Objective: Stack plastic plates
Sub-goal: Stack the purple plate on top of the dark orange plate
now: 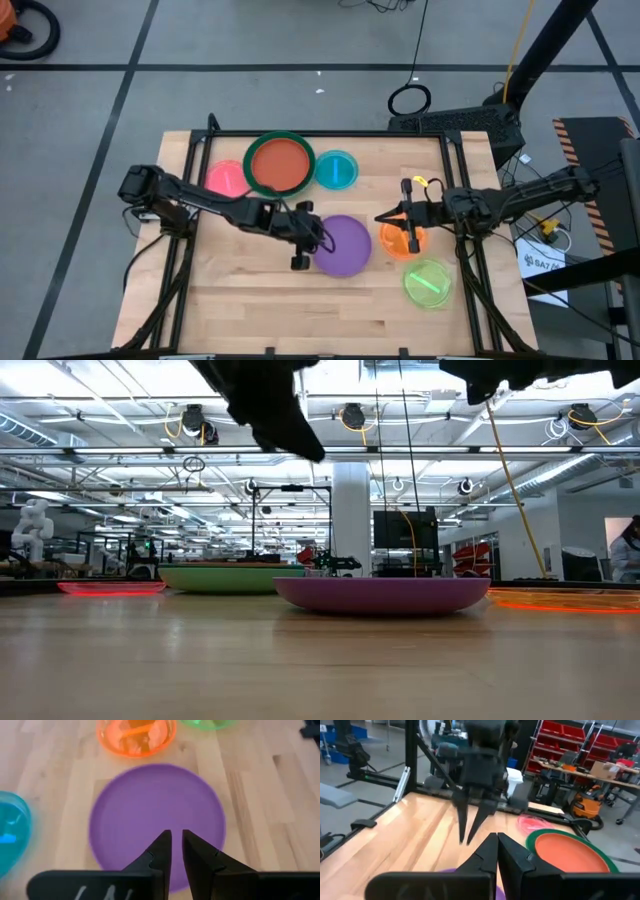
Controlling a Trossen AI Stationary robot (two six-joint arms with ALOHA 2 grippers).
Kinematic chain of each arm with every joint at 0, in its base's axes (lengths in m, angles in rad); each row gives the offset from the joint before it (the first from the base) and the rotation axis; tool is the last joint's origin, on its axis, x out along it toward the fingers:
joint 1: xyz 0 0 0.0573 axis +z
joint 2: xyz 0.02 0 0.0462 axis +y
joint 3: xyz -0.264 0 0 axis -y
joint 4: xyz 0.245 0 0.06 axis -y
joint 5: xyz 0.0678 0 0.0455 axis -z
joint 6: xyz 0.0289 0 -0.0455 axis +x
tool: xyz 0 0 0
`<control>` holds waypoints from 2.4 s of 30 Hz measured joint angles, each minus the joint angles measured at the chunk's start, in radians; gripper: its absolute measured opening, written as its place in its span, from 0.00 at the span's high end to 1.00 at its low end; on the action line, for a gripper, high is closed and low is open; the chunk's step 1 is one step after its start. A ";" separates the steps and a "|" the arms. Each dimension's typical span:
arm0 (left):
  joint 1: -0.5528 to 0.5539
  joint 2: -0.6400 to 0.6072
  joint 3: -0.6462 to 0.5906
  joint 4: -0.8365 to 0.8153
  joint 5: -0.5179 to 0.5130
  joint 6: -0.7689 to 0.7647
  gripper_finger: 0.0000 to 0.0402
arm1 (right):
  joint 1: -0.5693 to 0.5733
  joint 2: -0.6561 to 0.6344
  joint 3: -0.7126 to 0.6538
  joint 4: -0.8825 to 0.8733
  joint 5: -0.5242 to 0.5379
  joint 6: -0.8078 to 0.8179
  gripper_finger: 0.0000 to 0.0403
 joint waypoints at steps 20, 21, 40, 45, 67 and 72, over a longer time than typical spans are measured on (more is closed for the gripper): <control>-0.007 0.066 0.000 0.034 -0.176 -0.043 0.87 | 0.026 -0.333 -0.213 0.047 0.105 -0.042 0.98; -0.001 0.066 0.000 0.035 -0.177 -0.048 0.87 | 0.026 -0.351 -0.213 0.030 0.104 -0.041 0.98; 0.037 0.080 0.000 0.041 -0.177 -0.215 0.87 | 0.026 -0.490 -0.213 -0.122 0.192 -0.108 0.98; 0.036 0.115 0.000 0.074 -0.177 -0.188 0.87 | 0.026 -0.499 -0.213 -0.125 0.210 -0.107 0.98; 0.039 0.150 0.000 0.054 -0.198 -0.219 0.63 | 0.026 -0.501 -0.213 -0.121 0.213 -0.106 0.98; 0.040 0.156 0.000 0.054 -0.326 -0.200 0.55 | 0.026 -0.501 -0.213 -0.121 0.213 -0.106 0.98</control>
